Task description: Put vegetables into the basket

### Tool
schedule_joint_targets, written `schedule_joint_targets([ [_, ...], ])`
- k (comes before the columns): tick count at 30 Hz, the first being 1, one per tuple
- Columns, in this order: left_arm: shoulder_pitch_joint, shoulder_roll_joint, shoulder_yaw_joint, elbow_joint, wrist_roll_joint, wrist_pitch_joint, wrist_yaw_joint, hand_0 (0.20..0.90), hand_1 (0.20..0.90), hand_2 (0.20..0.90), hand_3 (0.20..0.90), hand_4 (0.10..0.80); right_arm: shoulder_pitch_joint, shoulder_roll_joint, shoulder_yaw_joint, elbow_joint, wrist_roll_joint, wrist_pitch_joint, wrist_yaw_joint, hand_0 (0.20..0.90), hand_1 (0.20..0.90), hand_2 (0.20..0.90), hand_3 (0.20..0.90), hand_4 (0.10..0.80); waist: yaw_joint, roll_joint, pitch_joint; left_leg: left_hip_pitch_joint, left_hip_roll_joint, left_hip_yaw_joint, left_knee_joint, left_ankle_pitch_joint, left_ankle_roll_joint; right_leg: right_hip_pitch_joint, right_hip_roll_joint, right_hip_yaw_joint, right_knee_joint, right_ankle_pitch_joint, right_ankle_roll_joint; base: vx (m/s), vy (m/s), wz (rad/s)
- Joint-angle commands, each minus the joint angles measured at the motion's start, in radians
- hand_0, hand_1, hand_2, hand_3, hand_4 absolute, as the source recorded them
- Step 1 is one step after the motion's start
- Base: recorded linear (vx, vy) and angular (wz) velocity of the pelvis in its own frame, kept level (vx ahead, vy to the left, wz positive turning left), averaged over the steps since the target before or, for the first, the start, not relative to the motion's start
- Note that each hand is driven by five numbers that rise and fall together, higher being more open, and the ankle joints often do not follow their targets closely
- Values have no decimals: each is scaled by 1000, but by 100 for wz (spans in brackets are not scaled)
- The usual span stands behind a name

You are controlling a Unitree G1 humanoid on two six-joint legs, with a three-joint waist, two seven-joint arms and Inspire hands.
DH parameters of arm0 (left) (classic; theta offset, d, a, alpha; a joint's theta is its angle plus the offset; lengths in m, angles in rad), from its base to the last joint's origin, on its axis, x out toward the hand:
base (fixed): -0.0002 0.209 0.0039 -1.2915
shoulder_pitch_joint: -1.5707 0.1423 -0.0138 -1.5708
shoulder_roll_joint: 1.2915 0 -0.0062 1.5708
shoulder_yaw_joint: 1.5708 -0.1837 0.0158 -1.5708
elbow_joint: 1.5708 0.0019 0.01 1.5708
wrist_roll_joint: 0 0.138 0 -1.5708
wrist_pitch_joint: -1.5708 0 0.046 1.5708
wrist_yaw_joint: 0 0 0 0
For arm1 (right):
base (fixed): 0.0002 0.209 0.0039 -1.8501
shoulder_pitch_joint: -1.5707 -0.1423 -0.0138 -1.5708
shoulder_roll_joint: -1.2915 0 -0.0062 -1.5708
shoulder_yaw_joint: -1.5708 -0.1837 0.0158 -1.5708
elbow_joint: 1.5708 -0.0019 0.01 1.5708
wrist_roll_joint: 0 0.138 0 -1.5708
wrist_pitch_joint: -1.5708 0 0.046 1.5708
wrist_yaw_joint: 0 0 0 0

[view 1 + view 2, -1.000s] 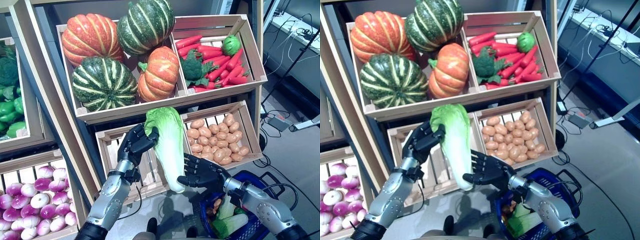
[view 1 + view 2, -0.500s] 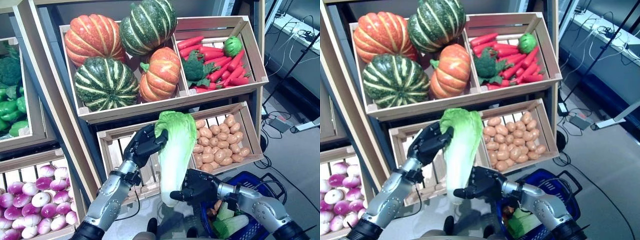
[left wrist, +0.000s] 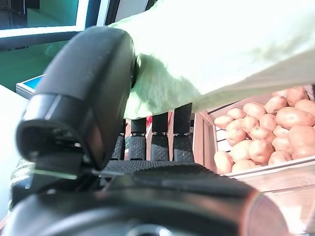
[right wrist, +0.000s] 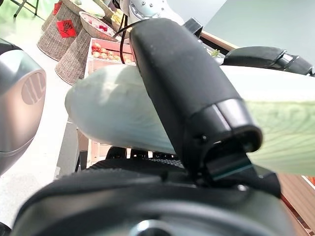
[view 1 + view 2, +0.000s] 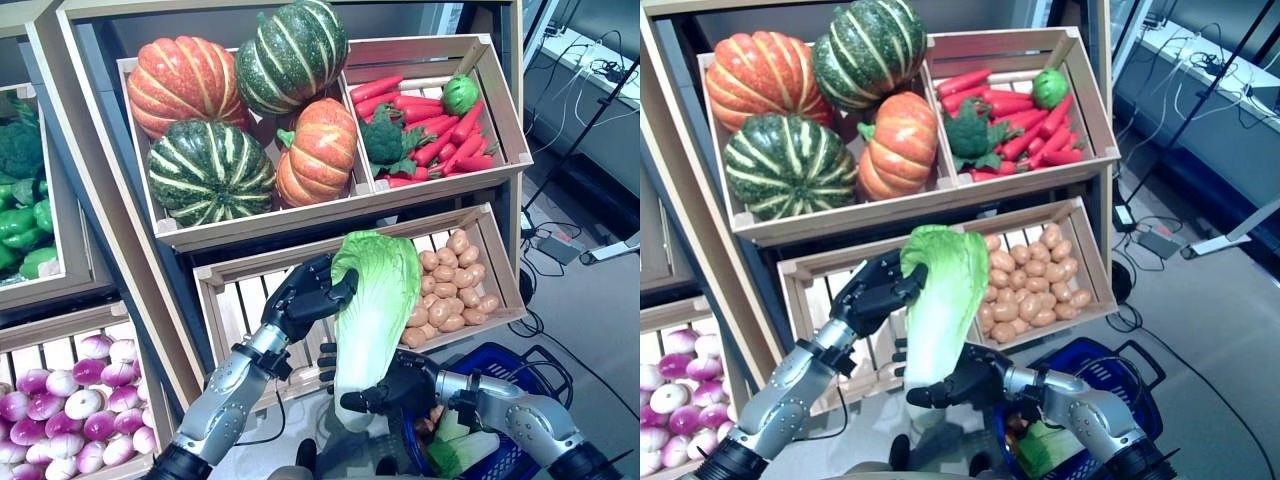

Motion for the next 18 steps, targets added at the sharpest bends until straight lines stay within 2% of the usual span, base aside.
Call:
schedule_joint_targets([
  [1,-131,-33,-31,-99,-43,-80,-65,300,300,300,300,400,-64,36,51,-117,108,-68,91,300,300,300,300,400,12,-30,-90,45,30,1,1,-77,-30,-26,-79,9,1,83,51,0,0,0],
  [12,-126,-30,-26,-97,-37,-73,-76,300,300,300,300,400,-51,52,38,-104,131,-86,73,300,300,300,300,400,12,-26,-90,46,30,-4,2,-78,-28,-25,-82,11,4,81,51,0,0,0],
  [13,-125,-30,-25,-95,-34,-73,-75,448,448,448,448,499,-48,56,34,-101,134,-95,72,300,300,300,300,400,12,-25,-90,47,29,-5,2,-79,-28,-24,-83,11,5,80,52,0,0,0],
  [14,-125,-30,-25,-94,-34,-74,-76,564,564,564,564,576,-48,57,32,-100,137,-96,71,300,300,300,300,400,12,-24,-90,47,29,-6,2,-79,-28,-24,-83,11,4,80,52,0,0,0],
  [15,-124,-31,-23,-93,-31,-74,-80,851,851,851,851,767,-46,60,28,-98,146,-102,70,300,300,300,300,400,13,-24,-90,48,29,-7,2,-80,-28,-23,-84,11,4,79,51,0,0,0],
  [16,-122,-30,-21,-93,-30,-72,-82,900,900,900,900,800,-45,62,25,-95,151,-106,70,300,300,300,300,400,14,-23,-90,48,29,-8,2,-80,-28,-22,-84,11,4,78,52,0,0,0],
  [18,-117,-27,-13,-97,-29,-67,-81,900,900,900,900,800,-38,67,16,-94,159,-122,61,300,300,300,300,400,16,-22,-89,48,28,-10,3,-81,-28,-22,-85,10,5,78,52,0,0,0],
])
